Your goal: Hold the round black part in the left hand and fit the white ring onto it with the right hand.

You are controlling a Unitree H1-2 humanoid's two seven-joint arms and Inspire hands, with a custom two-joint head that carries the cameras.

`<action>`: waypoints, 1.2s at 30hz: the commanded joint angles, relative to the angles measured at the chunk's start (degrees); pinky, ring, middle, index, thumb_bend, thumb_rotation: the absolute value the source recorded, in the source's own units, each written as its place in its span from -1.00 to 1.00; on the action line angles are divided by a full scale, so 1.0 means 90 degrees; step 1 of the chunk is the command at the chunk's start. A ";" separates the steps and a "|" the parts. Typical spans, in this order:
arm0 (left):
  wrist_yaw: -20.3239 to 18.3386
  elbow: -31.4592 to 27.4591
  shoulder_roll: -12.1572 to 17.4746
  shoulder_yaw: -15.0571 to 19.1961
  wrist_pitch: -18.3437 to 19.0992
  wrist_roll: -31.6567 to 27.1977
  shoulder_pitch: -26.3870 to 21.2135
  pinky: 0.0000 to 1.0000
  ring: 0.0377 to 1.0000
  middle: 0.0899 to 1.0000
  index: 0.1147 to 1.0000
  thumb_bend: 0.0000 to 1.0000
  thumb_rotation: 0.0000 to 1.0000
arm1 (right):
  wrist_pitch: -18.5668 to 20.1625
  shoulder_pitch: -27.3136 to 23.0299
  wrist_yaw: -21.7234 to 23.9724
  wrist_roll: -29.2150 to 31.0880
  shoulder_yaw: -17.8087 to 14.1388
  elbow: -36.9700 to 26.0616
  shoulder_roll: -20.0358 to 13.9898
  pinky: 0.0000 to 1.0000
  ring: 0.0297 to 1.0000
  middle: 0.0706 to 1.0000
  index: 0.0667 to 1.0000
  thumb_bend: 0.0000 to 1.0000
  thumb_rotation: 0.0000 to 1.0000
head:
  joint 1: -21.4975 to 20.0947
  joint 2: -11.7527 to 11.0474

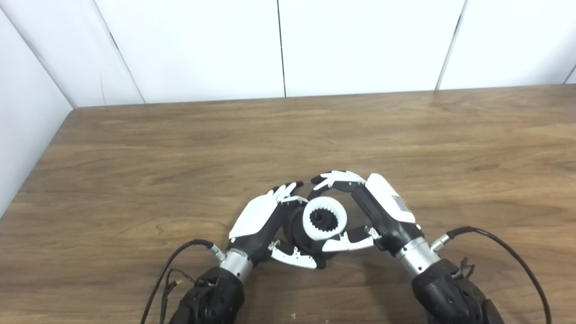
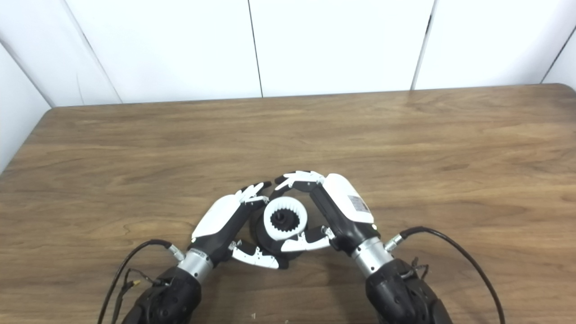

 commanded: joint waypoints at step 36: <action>-0.0131 -0.0265 0.0074 0.0077 0.0182 -0.0118 -0.0110 1.00 1.00 0.98 0.29 1.00 -0.39 | 0.0679 -0.0396 0.1068 -0.0041 0.0055 0.0255 -0.0640 0.75 0.86 0.85 0.79 0.98 0.16 | -0.0007 0.0148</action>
